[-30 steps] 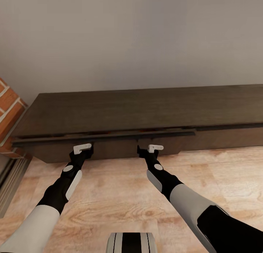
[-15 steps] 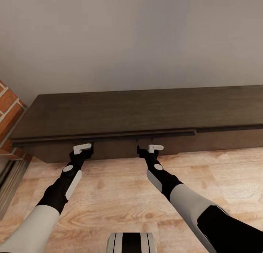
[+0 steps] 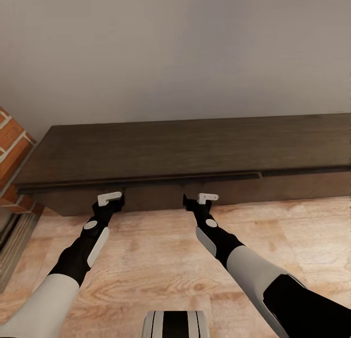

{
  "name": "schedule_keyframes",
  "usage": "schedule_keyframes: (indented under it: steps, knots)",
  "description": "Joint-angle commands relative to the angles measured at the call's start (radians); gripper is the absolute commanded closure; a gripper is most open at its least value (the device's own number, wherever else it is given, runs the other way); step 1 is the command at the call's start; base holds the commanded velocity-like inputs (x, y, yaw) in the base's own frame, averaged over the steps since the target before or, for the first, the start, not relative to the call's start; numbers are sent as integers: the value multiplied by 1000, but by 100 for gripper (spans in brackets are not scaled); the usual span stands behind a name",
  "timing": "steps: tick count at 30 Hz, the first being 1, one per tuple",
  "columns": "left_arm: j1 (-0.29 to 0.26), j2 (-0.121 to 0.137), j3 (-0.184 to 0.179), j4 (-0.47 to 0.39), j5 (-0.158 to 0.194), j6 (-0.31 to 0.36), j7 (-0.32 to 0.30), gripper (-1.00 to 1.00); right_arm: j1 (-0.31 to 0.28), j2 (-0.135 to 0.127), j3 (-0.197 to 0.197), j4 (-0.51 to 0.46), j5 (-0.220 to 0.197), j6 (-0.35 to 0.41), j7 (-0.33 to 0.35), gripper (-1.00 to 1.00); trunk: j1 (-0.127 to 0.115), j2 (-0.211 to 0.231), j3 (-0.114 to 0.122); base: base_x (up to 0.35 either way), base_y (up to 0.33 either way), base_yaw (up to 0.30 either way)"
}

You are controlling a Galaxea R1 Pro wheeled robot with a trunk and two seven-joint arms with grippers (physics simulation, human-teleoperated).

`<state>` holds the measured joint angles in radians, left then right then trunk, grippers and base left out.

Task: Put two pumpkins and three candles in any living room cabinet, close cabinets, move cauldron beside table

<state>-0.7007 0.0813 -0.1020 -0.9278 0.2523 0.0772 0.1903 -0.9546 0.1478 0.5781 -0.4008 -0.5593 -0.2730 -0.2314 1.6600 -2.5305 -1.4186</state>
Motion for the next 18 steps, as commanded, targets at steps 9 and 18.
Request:
schedule_keyframes:
  steps: [9,18]
  knots:
    - [0,2,-5,-6,8,3,9,-100,-1,0,8,0,-8,-5,-6,-100,-1,0,-1,-325,0,0]
    - [2,1,-5,-17,8,4,9,-100,-1,-1,8,0,-8,-3,-7,-100,-1,0,-1,-343,0,0]
